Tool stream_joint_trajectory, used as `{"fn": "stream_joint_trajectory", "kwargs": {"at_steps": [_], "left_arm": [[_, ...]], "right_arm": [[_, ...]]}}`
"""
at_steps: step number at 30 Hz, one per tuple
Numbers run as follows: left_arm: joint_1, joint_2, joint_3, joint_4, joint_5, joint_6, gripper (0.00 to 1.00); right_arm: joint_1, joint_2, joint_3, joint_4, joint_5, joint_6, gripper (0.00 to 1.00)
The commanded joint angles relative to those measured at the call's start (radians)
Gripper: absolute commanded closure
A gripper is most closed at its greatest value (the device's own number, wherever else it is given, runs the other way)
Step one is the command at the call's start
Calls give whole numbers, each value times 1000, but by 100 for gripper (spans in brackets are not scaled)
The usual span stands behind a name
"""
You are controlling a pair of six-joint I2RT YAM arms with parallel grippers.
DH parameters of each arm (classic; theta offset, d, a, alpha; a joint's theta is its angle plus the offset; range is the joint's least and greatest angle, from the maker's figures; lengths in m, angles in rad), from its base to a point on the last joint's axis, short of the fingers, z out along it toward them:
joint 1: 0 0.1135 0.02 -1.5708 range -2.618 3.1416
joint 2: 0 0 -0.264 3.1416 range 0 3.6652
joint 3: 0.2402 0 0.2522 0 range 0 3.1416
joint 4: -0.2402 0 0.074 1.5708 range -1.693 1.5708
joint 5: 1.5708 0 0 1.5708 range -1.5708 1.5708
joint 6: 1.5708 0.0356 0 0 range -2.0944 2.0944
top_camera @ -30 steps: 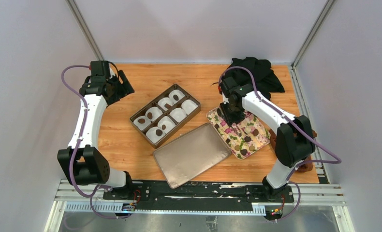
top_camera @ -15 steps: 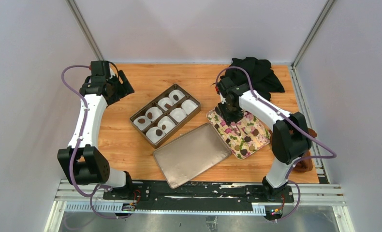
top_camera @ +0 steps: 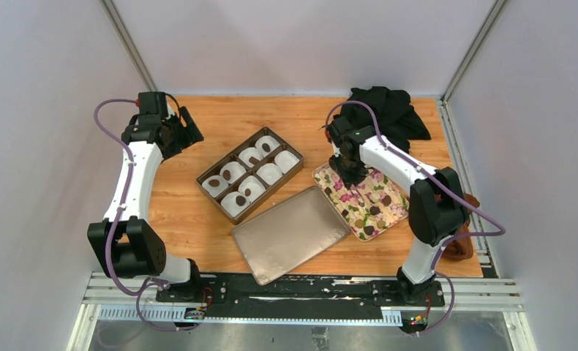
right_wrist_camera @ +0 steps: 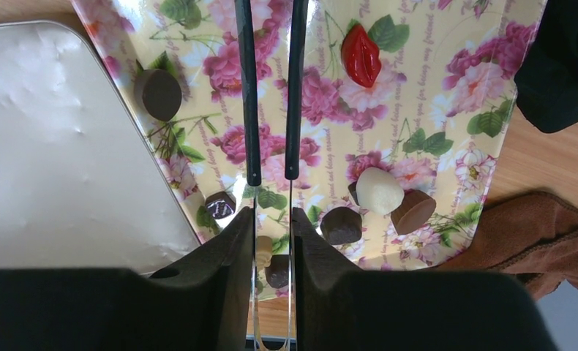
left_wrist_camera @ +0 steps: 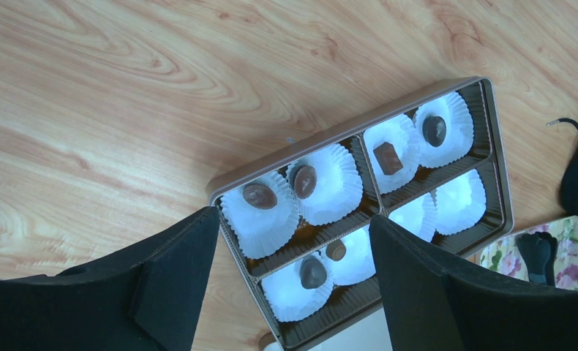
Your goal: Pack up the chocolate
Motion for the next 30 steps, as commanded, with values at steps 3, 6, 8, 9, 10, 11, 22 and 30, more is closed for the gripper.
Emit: {"fn": "stream_joint_trajectory", "kwargs": {"at_steps": [3, 6, 8, 9, 10, 11, 22, 30], "left_arm": [[7, 2, 17, 2, -8, -4, 20], [8, 3, 18, 2, -8, -3, 19], [8, 3, 17, 2, -9, -2, 20], [8, 3, 18, 2, -7, -1, 20], [7, 3, 19, 2, -7, -1, 20], [7, 3, 19, 2, -7, -1, 20], [8, -14, 10, 0, -12, 8, 20], [11, -33, -8, -10, -24, 17, 19]], "right_arm": [[13, -94, 24, -70, 2, 4, 81], [15, -130, 43, -105, -9, 12, 82], [26, -149, 71, -131, -18, 17, 83], [36, -155, 89, -145, -21, 20, 83], [50, -157, 112, -163, -26, 23, 82], [66, -157, 133, -169, -28, 25, 82], [295, 73, 443, -188, -130, 48, 82], [345, 194, 476, -157, -172, 48, 80]]}}
